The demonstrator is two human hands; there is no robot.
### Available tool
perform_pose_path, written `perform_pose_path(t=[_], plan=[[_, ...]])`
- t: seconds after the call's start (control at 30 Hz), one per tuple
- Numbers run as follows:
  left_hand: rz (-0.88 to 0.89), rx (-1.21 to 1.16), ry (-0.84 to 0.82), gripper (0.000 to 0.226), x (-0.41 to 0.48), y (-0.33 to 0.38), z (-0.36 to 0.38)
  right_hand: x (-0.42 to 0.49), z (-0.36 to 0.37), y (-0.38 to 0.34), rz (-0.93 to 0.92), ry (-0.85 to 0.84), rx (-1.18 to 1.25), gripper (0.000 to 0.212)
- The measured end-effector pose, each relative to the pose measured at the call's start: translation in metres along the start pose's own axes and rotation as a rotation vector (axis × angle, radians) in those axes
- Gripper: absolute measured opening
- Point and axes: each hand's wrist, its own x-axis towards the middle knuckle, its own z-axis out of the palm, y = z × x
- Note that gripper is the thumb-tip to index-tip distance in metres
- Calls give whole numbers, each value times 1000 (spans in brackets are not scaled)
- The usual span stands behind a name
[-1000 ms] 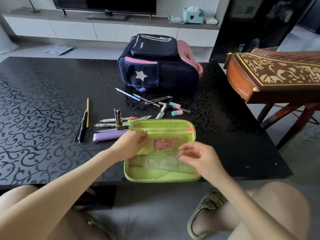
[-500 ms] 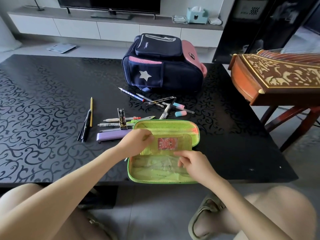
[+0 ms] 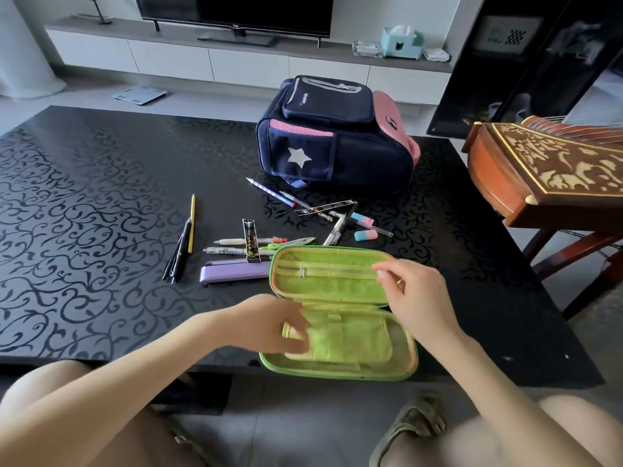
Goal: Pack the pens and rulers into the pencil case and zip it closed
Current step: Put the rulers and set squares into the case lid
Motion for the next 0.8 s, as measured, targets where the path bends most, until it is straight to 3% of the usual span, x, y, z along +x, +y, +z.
perform_pose_path(t=[0.1, 0.37, 0.5, 0.6, 0.67, 0.8], plan=[[-19, -64, 19, 23, -3, -5, 0, 25, 16, 0, 55, -119, -3, 15], [-286, -148, 602, 16, 4, -41, -24, 90, 71, -18, 107, -443, -127, 18], [-382, -163, 754, 12, 24, -46, -13, 81, 100, -31, 214, -595, -361, 47], [-293, 11, 848, 2, 45, -42, 2, 70, 127, -36, 287, -571, -447, 39], [-281, 104, 855, 9, 54, -38, 9, 67, 133, -36, 349, -517, -391, 26], [-333, 125, 867, 12, 61, -41, 21, 63, 125, -27, 348, -508, -357, 23]])
